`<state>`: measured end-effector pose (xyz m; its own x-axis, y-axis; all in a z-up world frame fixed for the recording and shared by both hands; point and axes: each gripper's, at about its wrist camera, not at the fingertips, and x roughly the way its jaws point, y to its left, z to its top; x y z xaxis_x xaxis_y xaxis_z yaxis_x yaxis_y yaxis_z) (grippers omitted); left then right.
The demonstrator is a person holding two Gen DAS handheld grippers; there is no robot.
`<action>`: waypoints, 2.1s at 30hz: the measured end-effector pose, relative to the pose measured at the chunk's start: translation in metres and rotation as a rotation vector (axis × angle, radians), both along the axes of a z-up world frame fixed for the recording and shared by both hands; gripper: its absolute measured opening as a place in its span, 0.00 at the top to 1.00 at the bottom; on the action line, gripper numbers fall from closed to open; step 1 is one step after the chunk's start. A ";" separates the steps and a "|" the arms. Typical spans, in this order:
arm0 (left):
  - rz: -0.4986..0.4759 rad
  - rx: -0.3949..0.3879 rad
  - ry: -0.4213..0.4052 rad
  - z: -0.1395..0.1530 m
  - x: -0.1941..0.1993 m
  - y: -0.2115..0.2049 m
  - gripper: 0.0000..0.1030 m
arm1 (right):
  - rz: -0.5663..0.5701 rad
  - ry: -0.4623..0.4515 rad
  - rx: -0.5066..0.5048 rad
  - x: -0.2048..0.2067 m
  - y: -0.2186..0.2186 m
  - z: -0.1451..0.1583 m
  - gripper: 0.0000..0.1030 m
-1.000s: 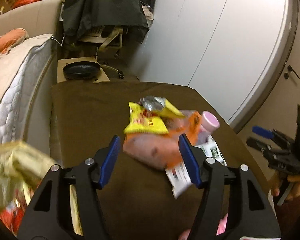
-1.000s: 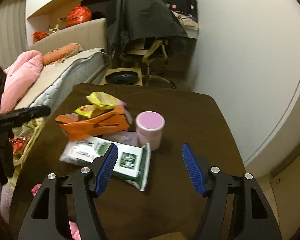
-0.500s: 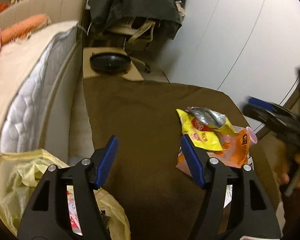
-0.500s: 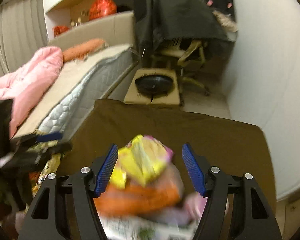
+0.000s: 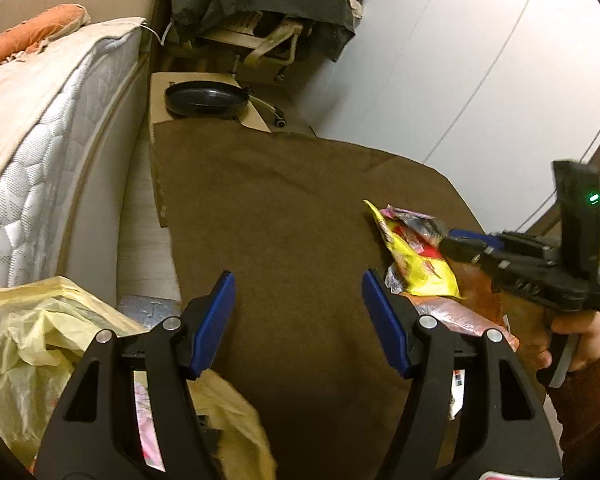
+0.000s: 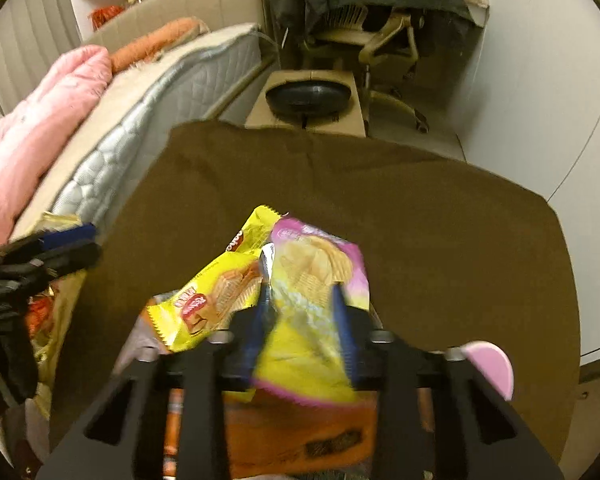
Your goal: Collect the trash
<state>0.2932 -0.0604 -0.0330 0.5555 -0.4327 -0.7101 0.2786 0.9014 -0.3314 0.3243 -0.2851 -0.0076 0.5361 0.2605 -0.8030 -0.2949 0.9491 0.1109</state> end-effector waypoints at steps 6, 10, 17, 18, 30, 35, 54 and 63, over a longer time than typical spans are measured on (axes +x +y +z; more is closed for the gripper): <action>-0.065 -0.020 -0.013 0.011 -0.005 -0.025 0.40 | -0.027 -0.117 0.020 -0.039 -0.027 0.041 0.89; -0.122 -0.007 -0.017 0.019 0.004 -0.054 0.40 | -0.072 -0.184 0.006 -0.076 -0.051 0.054 0.89; -0.200 0.144 0.028 0.008 0.041 -0.126 0.40 | -0.159 -0.235 -0.016 -0.131 -0.089 0.055 0.89; -0.200 0.170 0.040 0.004 0.045 -0.134 0.40 | -0.171 -0.234 -0.006 -0.137 -0.095 0.053 0.89; -0.137 0.205 0.103 -0.010 0.037 -0.128 0.75 | -0.205 -0.178 0.101 -0.156 -0.117 0.022 0.89; -0.127 0.183 0.085 0.001 0.023 -0.111 0.81 | -0.192 -0.176 0.127 -0.156 -0.109 0.018 0.89; -0.151 0.117 -0.017 0.047 -0.031 -0.098 0.81 | -0.114 -0.166 0.114 -0.168 -0.081 0.017 0.89; -0.175 0.112 -0.032 0.059 -0.054 -0.109 0.81 | -0.029 -0.086 0.074 -0.177 -0.066 -0.012 0.55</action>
<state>0.2390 -0.1693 0.0263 0.5018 -0.4442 -0.7422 0.4430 0.8690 -0.2206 0.1475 -0.3511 -0.0194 0.6106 0.3003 -0.7328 -0.2786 0.9476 0.1562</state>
